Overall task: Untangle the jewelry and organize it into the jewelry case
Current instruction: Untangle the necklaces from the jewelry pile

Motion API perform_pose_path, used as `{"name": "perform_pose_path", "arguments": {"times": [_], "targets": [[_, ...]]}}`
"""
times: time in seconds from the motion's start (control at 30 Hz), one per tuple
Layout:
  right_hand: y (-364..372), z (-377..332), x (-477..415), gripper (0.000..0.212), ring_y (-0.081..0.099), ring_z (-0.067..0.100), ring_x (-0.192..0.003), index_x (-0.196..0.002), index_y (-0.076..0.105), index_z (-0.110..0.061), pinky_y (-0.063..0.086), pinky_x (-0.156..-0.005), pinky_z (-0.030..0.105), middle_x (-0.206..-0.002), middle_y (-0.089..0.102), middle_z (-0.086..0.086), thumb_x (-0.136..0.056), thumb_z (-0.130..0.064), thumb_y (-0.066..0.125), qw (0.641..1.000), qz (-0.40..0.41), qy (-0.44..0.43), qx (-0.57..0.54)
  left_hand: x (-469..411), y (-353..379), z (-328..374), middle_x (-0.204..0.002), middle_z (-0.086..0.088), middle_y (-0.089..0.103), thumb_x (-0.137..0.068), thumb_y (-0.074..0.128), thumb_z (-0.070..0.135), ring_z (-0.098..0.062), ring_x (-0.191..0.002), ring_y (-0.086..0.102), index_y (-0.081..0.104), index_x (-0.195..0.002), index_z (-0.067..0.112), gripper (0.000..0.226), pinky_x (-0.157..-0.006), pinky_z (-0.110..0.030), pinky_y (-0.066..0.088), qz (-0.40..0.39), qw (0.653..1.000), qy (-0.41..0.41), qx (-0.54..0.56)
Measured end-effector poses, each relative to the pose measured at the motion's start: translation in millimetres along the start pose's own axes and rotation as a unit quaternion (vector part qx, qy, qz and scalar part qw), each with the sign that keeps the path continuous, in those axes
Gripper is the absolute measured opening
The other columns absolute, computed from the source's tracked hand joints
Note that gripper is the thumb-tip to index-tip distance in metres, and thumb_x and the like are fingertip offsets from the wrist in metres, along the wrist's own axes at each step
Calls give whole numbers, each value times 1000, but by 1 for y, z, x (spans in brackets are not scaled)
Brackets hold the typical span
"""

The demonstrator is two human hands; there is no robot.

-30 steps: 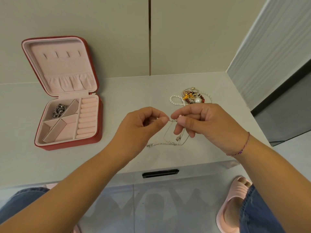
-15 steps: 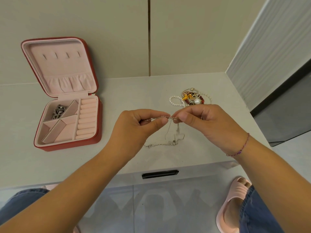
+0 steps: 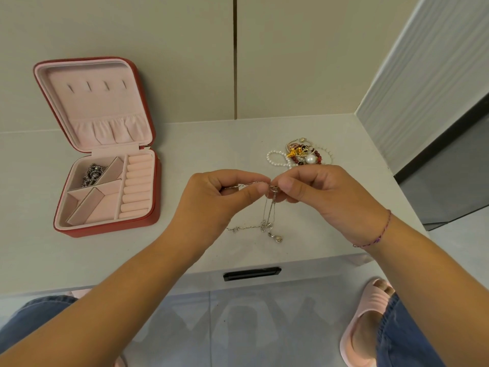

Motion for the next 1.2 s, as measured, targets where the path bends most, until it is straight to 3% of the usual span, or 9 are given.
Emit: {"name": "perform_pose_path", "arguments": {"times": [0.07,0.13,0.2,0.27,0.43,0.63,0.73,0.87,1.2], "targets": [[1,0,0,25,67,7,-79,-94,71,-4,47,-70,11,-83,73,0,-83,-22,59,1000,0,0,-5,0,0,-1,-89,-40,58,-68,72,47,-21,-80,48,76,-84,39,19,-76,-32,41,0,1000,-1,1],[1,-1,1,24,66,7,-78,-93,71,-4,47,-69,11,-81,73,0,-83,-22,59,1000,1,0,-2,0,0,-3,-74,-38,54,-70,73,43,-22,-71,44,77,-83,34,15,-74,-32,40,11,1000,-9,8],[0,-1,1,23,66,8,-77,-92,71,-4,47,-69,12,-80,73,0,-84,-22,59,1000,8,3,-1,1,-1,-5,-59,-23,37,-75,73,35,-25,-63,33,76,-80,26,10,-69,-30,36,23,999,-25,20],[-1,-1,0,26,66,10,-77,-89,71,-6,49,-71,15,-81,73,1,-81,-28,58,1000,17,7,-2,1,-1,-8,-60,-12,30,-80,72,29,-25,-62,26,74,-76,21,9,-61,-24,33,27,999,-39,19],[-1,2,-1,35,66,14,-84,-87,70,-7,50,-80,25,-87,73,4,-77,-38,57,1000,22,21,-3,0,2,-5,-67,-19,40,-85,66,25,-17,-62,31,69,-77,19,11,-51,-11,31,11,999,-33,-1],[0,1,0,35,66,11,-83,-89,70,-6,50,-80,24,-86,73,2,-77,-37,57,999,24,25,-11,-1,4,-7,-68,3,55,-88,62,25,-7,-66,45,67,-80,22,11,-62,-15,40,6,1000,-25,-2],[0,1,1,33,65,9,-81,-91,70,-6,50,-77,21,-86,73,2,-77,-33,59,999,21,24,-13,-2,4,-9,-79,-7,64,-90,59,24,-13,-75,54,66,-85,17,11,-71,-23,44,-2,1000,-23,6],[1,-1,1,9,64,8,-77,-89,70,-9,50,-72,17,-79,72,0,-85,-11,62,999,14,23,-19,-2,6,-8,-71,6,65,-93,55,16,-4,-68,59,64,-87,14,10,-70,-17,48,-12,999,-22,26],[2,-3,2,13,66,8,-72,-85,67,-9,51,-71,16,-70,69,-2,-84,2,61,999,16,15,-30,-1,9,-8,-58,18,54,-92,57,18,1,-59,47,65,-88,19,9,-59,-10,41,-28,999,-28,1]]}}
Point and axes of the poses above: each hand's wrist, its own x-axis away from the middle knuckle, its own y-axis out of the palm, z = x × y, the point moved 7 cm from there along -x, towards the middle knuckle
